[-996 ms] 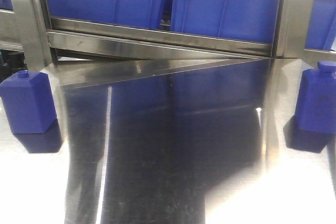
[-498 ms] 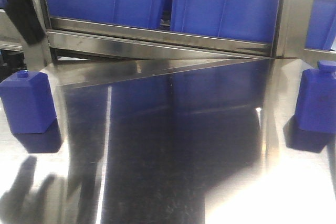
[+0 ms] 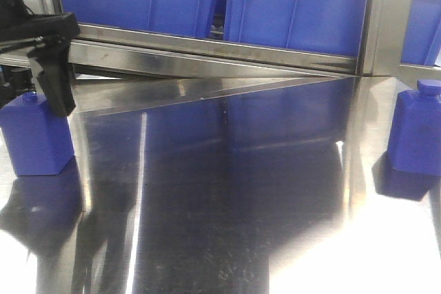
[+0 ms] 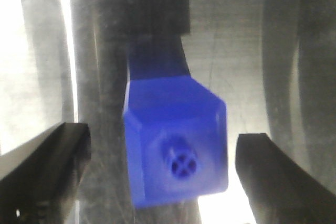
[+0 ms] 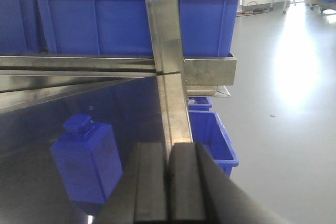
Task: Pick and sort blue part to right shelf
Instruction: 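Grasp the blue bottle-shaped part nearest the left gripper and lift it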
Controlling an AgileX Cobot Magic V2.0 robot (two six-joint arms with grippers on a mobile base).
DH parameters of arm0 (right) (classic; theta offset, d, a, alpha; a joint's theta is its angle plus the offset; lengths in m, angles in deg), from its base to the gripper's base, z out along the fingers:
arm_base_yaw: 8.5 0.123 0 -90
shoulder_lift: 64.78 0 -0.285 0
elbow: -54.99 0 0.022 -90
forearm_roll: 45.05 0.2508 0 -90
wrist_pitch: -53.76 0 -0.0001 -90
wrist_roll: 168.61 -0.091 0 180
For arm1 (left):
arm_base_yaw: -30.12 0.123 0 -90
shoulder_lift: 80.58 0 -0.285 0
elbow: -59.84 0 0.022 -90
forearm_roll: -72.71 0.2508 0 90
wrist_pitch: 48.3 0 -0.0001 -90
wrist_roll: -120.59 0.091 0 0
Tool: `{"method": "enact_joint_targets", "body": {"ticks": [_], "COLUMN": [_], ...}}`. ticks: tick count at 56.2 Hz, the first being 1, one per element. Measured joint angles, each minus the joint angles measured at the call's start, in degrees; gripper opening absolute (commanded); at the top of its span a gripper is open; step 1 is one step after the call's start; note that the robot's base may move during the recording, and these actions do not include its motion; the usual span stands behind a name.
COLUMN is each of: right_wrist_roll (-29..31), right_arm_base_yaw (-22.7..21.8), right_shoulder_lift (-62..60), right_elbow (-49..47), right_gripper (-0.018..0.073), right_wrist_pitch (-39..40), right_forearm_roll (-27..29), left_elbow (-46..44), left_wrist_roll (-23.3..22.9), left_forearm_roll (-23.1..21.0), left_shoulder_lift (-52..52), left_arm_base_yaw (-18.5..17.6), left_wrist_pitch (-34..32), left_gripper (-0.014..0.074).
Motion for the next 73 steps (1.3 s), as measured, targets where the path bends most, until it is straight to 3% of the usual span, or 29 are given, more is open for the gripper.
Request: {"method": "enact_joint_targets", "body": {"ticks": [12,35,59,73], "right_wrist_roll": [0.0,0.0,0.0,0.0], "right_arm_base_yaw": [0.0,0.0,0.0,0.0], "right_shoulder_lift": [0.0,0.0,0.0,0.0], "right_elbow": [0.0,0.0,0.0,0.0], "right_gripper": [0.0052,0.0052,0.0052,0.0052], "right_wrist_pitch": [0.0,0.0,0.0,0.84], "right_forearm_roll": [0.0,0.0,0.0,0.0], "left_elbow": [0.0,-0.09,-0.09,4.76], "left_wrist_roll": [-0.11,-0.11,1.95,4.84], "left_forearm_roll": [0.0,0.08,0.22,0.39], "left_shoulder_lift": [1.42,2.9,-0.11,-16.44], "left_arm_base_yaw": [0.0,0.0,0.0,0.0], "left_wrist_pitch": [-1.53,-0.17,-0.08,-9.95], "left_gripper": [0.0594,0.0336,0.0335,0.0335]}}
